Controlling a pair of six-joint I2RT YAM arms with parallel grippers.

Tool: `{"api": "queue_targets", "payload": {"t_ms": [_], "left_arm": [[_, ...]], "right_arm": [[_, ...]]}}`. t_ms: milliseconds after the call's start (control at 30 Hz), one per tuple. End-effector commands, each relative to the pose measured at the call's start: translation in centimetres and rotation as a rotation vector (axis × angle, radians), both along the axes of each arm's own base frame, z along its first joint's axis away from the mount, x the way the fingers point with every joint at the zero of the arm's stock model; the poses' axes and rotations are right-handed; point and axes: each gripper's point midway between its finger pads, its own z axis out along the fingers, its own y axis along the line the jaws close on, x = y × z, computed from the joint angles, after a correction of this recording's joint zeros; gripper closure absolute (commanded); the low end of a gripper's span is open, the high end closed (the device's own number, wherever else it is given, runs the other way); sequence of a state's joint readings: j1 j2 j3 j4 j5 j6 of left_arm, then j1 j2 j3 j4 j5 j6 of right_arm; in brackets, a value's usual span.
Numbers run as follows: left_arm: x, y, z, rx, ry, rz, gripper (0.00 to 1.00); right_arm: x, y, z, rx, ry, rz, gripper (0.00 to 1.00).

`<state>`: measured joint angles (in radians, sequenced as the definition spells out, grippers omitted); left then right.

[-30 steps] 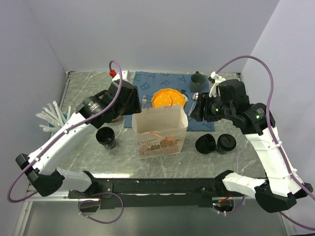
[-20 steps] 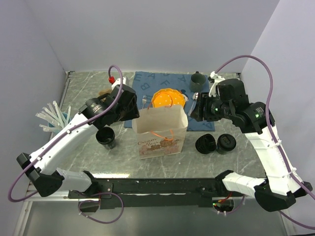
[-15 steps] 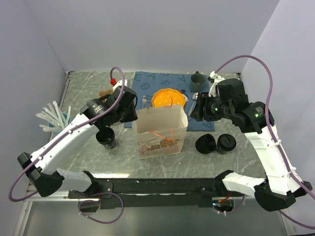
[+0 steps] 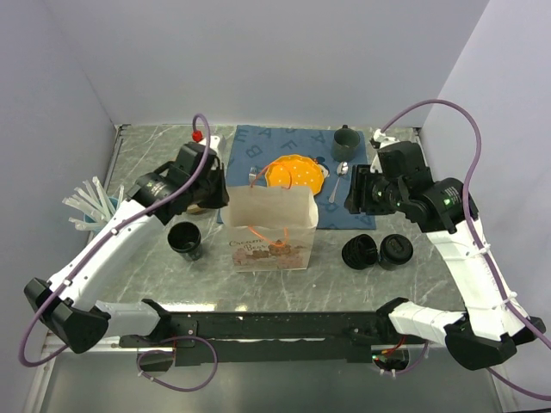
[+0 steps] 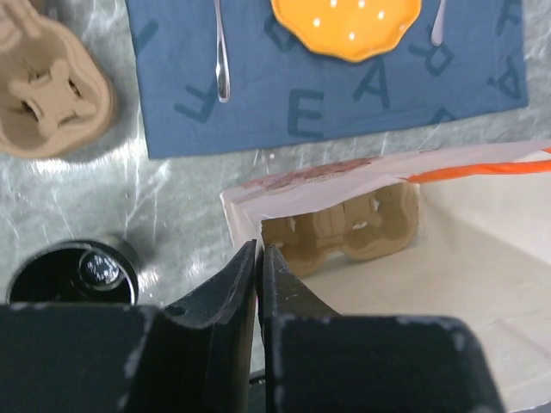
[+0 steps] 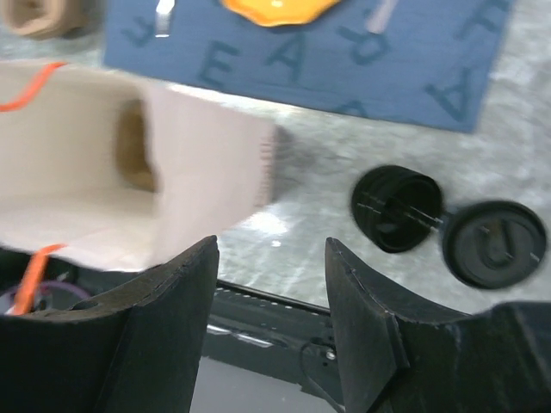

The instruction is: Pack the takeout coffee

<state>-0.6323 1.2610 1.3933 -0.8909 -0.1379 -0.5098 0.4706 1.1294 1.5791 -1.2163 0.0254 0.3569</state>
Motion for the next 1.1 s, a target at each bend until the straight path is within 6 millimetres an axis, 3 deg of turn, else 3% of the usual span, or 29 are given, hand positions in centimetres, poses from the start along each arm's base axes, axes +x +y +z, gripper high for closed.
{"api": "queue_targets", "payload": {"t_ms": [0,133,233,367,433,500,533,567,633,867,1067], "left_arm": [[0.4,-0.7,2.3,-0.058,-0.083,-0.137,0.86],[0.0,-1.5,1.9,-0.079,-0.063,-0.190,0.80],[-0.2,-1.7,1.7,-0.093,-0.060,-0.196,0.68],[0.0,-1.1,2.8,-0.090,-0.111,-0.177,0.41],[0.2,-0.5,3.6,-0.102,-0.131,-0.118,0.25],[0.4,0.3,4.3,-0.101,-0.158,-0.077,0.15],[0.7,1.0,4.1,-0.080,-0.168,-0.034,0.04],[0.7,1.4,4.4,-0.074,-0.181,-0.018,0.01],[0.8,2.3,4.5,-0.059,-0.195,0.028,0.03],[0.4,3.1,4.2,-0.062,-0.174,0.083,0.03],[-0.5,3.9,4.4,-0.090,-0.204,0.105,0.03]], "right_arm": [[0.3,-3.8,-1.8,-0.142,0.036,-0.185,0.39],[0.4,-5.6,-2.5,-0.166,0.069,-0.284,0.36],[0.5,-6.6,-2.7,-0.159,0.084,-0.347,0.29],[0.2,-8.4,-3.9,-0.179,0.151,-0.474,0.14],[-0.3,-9.5,-5.1,-0.200,0.220,-0.555,0.11],[-0.6,-10.9,-6.2,-0.215,0.256,-0.633,0.06],[-0.7,-11.3,-6.5,-0.212,0.262,-0.660,0.05],[-1.0,-12.4,-7.3,-0.204,0.287,-0.716,0.05],[-0.6,-13.3,-7.6,-0.157,0.252,-0.760,0.07],[-0.9,-16.9,-12.7,-0.115,0.366,-0.929,0.11],[0.9,-16.4,-15.2,-0.032,0.428,-0.912,0.11]]}}
